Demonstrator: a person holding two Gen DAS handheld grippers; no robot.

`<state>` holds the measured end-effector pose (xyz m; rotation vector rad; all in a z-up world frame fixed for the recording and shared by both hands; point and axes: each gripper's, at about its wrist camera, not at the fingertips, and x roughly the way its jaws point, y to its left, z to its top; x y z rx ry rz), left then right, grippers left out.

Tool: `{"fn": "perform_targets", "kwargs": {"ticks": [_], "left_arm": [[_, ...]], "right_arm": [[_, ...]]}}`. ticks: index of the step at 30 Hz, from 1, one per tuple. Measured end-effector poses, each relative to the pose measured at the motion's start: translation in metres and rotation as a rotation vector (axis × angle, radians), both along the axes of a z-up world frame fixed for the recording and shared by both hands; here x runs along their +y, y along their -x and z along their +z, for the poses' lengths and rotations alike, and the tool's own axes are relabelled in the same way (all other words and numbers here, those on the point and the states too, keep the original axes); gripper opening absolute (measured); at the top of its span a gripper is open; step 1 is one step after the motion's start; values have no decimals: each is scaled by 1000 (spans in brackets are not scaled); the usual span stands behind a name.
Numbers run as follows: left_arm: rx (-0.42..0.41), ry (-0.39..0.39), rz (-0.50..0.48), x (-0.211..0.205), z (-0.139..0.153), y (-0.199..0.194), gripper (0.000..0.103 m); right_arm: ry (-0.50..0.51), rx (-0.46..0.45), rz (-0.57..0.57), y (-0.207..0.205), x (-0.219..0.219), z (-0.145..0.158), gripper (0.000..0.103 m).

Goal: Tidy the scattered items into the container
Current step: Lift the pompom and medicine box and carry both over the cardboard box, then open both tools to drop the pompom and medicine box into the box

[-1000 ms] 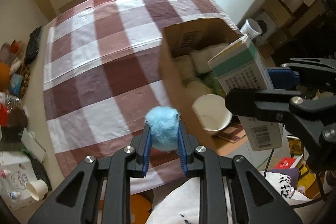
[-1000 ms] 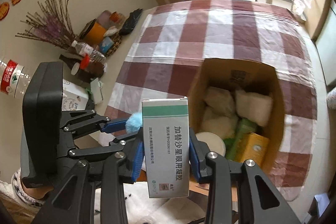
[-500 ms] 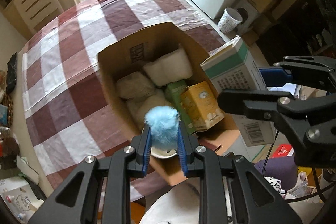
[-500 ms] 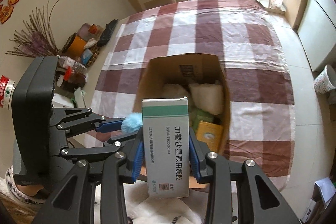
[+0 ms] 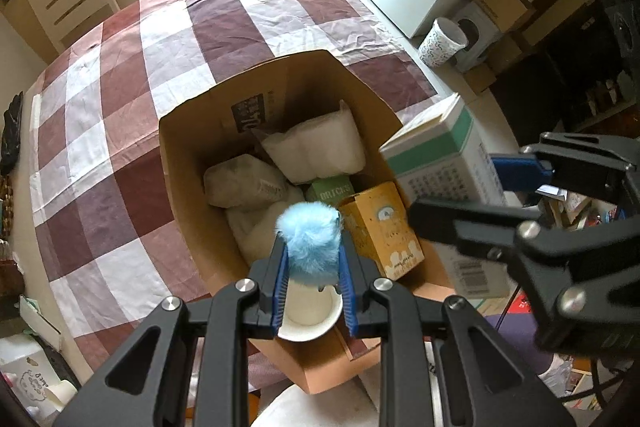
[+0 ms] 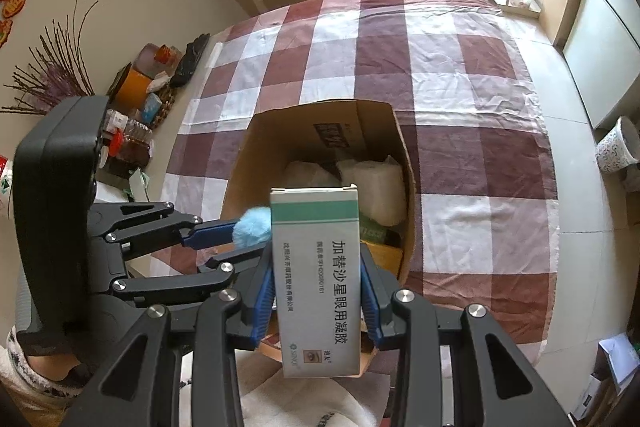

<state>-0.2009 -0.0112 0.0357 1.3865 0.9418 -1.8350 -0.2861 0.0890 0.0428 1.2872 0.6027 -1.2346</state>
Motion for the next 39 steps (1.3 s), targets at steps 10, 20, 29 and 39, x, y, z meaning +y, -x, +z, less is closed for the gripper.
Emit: {"fn": "perform_targets", "kwargs": {"ticks": [10,20,29,39], "left_arm": [[-28,-14,9,-9,-11,0,24],[-34,-26,6,-11,-14,1,24],[-35,-42,1,-12,-18,0,24],[-46,-52,26,-14,-22,-6,55]], "right_arm": [[-11,-17,40,-6,-15,-10,38],[-22,-17,49,-5,-21,-12,38],[-34,-14,68,-11,-25,-14,38],[-85,-52,57,-6,-30,-22,45]]}}
